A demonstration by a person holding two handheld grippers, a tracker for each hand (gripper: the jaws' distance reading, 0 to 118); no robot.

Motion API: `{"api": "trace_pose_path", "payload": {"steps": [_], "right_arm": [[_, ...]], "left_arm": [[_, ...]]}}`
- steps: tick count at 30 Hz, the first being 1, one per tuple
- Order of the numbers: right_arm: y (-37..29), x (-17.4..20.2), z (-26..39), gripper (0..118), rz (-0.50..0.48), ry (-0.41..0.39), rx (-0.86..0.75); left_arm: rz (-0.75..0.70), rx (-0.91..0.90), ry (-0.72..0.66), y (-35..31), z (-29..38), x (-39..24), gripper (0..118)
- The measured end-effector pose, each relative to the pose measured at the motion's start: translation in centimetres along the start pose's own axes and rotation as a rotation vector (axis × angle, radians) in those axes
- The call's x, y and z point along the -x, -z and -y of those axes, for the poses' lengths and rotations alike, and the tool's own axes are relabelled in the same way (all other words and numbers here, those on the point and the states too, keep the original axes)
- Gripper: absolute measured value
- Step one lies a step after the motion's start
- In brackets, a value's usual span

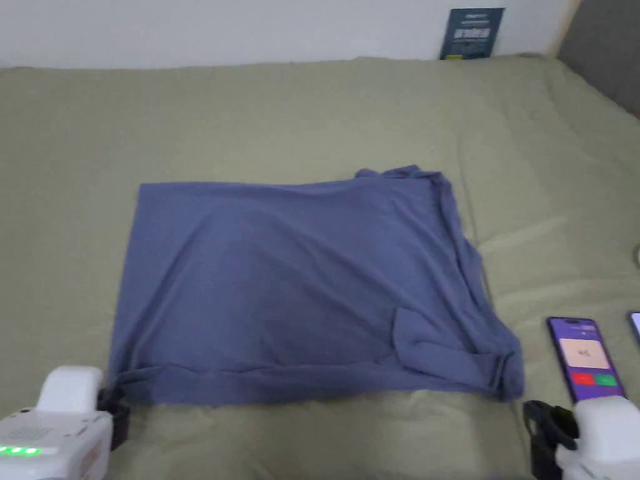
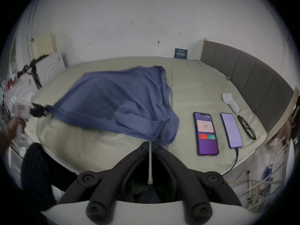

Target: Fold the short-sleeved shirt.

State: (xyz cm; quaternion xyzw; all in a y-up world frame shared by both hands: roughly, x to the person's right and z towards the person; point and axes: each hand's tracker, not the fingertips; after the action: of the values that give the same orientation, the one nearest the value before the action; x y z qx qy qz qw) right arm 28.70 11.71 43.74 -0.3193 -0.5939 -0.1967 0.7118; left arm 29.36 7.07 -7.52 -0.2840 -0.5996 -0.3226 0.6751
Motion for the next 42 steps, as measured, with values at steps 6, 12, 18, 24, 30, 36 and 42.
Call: {"api": "trace_pose_path", "payload": {"steps": [6,12,18,24,30,36,42], "right_arm": [[6.2,-2.0,-0.4,103,-0.025,-0.045,0.136],[11.1,-2.4,-1.4,100,-0.049,-0.061,0.223],[11.5,-2.1,-2.3,13,-0.128,-0.053,0.208],[8.8,-3.4,-3.2,10,-0.223,0.072,0.151],[7.0,-5.1,-5.6,9,-0.286,0.165,0.101],[8.2,-6.4,-11.6,9,-0.339,0.275,0.017],[15.6,-5.5,-17.7,9,-0.322,0.295,0.102]], "left_arm": [[0.008,0.001,0.002,-0.5,-0.3,-0.6,11],[0.003,0.022,-0.010,-0.8,-0.6,-0.8,11],[0.024,0.040,-0.031,-1.0,-0.9,-0.6,11],[0.048,0.025,-0.046,-2.0,-1.8,0.1,9],[0.072,-0.039,-0.152,-2.9,-3.9,2.3,9],[0.070,-0.105,-0.220,-0.9,-9.4,3.8,9],[0.068,-0.041,-0.255,5.9,-15.0,3.9,9]]}}
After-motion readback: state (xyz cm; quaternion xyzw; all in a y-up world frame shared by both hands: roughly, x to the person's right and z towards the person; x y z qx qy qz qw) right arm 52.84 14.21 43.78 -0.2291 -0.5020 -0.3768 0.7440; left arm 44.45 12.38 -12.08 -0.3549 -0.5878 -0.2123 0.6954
